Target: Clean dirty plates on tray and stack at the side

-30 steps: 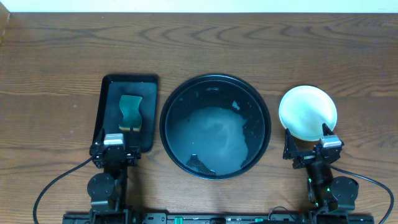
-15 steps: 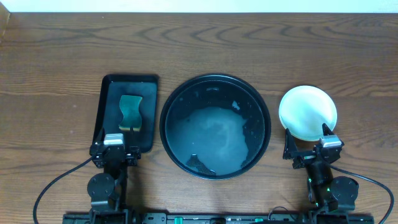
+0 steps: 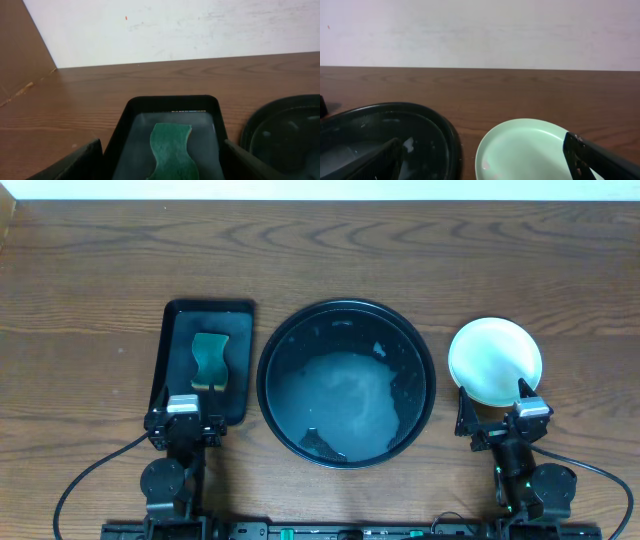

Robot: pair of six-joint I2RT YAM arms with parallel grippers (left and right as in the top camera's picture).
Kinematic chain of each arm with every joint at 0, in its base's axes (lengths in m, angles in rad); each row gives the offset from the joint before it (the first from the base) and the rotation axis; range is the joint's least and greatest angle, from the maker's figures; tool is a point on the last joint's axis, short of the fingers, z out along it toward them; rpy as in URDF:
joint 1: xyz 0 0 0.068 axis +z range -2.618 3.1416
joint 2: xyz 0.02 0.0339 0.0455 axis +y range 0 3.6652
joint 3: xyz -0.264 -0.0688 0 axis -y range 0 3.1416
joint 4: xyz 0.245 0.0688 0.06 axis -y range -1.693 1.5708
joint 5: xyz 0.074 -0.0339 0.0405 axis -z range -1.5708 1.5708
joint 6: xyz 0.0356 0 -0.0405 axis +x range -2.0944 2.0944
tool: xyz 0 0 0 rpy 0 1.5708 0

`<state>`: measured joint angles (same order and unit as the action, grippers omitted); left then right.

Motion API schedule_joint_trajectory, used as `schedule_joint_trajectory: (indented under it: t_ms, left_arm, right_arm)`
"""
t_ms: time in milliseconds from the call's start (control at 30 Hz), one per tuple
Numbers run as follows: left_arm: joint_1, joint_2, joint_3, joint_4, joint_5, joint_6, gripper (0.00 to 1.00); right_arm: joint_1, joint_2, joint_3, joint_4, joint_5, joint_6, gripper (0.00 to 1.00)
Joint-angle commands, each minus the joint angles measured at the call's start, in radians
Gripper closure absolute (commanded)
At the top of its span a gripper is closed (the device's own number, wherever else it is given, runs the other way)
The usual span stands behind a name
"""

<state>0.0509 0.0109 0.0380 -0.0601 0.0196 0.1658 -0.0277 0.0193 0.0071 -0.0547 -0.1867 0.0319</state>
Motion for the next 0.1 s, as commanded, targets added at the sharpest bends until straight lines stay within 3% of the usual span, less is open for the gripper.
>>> schedule_joint_trajectory:
  t_ms: [0, 67]
  left_arm:
    - [0.005, -0.006, -0.034, -0.01, -0.012, 0.016, 0.25]
    - [0.005, -0.006, -0.034, -0.01, -0.012, 0.016, 0.25]
  right_arm:
    - [0.009, -0.001, -0.002, -0.004, -0.005, -0.018, 0.01]
    - [0.009, -0.001, -0.002, -0.004, -0.005, -0.018, 0.01]
